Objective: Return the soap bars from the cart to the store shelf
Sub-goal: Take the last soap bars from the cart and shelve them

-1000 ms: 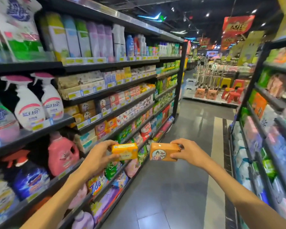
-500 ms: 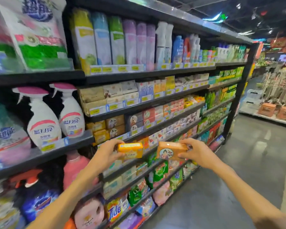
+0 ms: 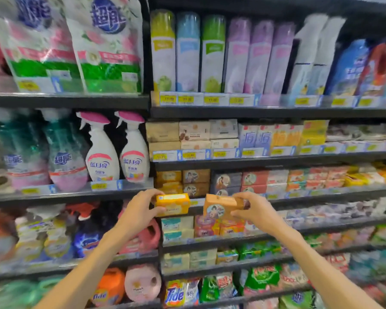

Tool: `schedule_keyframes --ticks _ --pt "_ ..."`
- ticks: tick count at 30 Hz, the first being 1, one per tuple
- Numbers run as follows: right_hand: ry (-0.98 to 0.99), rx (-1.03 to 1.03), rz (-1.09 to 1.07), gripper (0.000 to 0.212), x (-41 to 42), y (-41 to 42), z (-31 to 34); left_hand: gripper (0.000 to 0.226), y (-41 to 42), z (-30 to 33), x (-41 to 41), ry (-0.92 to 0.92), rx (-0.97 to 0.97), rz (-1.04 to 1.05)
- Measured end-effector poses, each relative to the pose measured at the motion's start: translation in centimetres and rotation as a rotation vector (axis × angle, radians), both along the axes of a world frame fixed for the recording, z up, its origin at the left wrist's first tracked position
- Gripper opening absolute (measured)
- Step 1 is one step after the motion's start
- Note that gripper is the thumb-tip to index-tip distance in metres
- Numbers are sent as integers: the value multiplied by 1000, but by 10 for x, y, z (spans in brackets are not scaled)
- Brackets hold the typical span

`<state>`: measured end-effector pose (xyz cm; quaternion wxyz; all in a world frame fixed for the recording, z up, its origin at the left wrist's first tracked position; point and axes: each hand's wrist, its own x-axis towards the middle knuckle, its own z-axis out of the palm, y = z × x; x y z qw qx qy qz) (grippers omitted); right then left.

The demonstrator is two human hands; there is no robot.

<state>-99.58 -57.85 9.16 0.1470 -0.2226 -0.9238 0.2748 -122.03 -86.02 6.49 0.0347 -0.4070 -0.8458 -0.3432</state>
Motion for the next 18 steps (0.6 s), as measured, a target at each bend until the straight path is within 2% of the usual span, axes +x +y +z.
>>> schedule_keyframes --ticks 7,14,18 --pt "3 -29 132 50 -36 19 -4 44 10 -5 4 -10 5 133" --pt "-3 -6 126 55 -51 38 -9 44 45 -6 -2 35 60 200" --pt "1 5 120 57 -56 46 -14 40 62 -7 -9 121 37 249"
